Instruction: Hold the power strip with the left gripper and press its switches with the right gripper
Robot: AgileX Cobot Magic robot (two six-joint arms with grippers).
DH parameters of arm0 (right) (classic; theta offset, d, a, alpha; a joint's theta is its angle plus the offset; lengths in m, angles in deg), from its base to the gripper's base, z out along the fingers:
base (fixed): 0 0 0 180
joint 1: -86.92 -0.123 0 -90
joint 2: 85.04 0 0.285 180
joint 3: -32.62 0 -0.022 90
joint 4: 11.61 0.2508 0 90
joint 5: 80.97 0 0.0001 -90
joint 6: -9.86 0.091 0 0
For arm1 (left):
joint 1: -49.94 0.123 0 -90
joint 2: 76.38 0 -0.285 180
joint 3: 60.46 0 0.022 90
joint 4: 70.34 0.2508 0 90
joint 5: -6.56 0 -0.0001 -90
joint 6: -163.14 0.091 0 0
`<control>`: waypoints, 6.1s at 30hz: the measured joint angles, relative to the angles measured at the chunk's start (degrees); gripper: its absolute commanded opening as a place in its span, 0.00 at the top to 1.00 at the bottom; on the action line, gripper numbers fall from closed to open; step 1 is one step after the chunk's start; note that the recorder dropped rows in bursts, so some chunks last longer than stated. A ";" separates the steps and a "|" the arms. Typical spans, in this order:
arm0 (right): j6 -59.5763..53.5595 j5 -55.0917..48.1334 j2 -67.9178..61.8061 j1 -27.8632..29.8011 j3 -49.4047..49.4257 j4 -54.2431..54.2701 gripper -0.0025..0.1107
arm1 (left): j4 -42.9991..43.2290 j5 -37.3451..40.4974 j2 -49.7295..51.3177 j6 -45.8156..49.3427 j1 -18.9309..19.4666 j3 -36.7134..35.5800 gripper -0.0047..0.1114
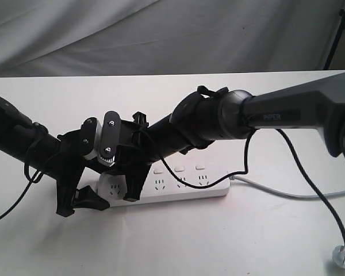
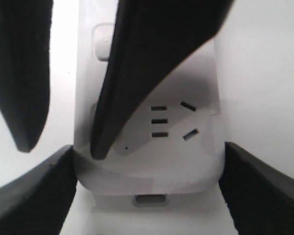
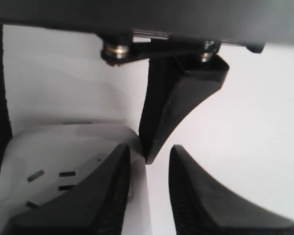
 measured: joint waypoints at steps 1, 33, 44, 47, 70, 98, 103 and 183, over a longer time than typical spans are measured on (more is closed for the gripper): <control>0.00 0.10 0.00 0.00 0.00 -0.11 0.74 | 0.00 0.00 0.00 0.00 0.00 0.00 0.49; -1.07 1.50 0.10 -0.08 1.65 0.75 0.74 | 0.00 0.00 0.00 0.00 0.00 0.00 0.49; -1.07 0.87 -0.78 -1.04 1.53 2.28 0.74 | 0.00 0.00 0.00 -0.13 0.00 0.00 0.49; -1.07 1.20 -0.53 -1.04 1.53 2.28 0.74 | 0.00 0.00 0.00 -0.13 0.00 0.00 0.49; -1.07 1.33 3.33 -1.04 2.53 3.74 0.74 | 0.00 0.00 0.00 -0.13 0.00 0.00 0.49; -1.58 -0.62 8.63 4.25 7.84 3.18 0.74 | 0.00 0.00 0.00 -0.13 0.00 0.00 0.49; -2.38 -0.44 7.56 4.25 7.84 3.07 0.74 | 0.00 0.00 0.00 -0.13 0.00 0.00 0.49; -3.69 -0.21 3.76 4.38 7.50 3.04 0.74 | 0.00 0.00 0.00 -0.13 0.00 0.00 0.49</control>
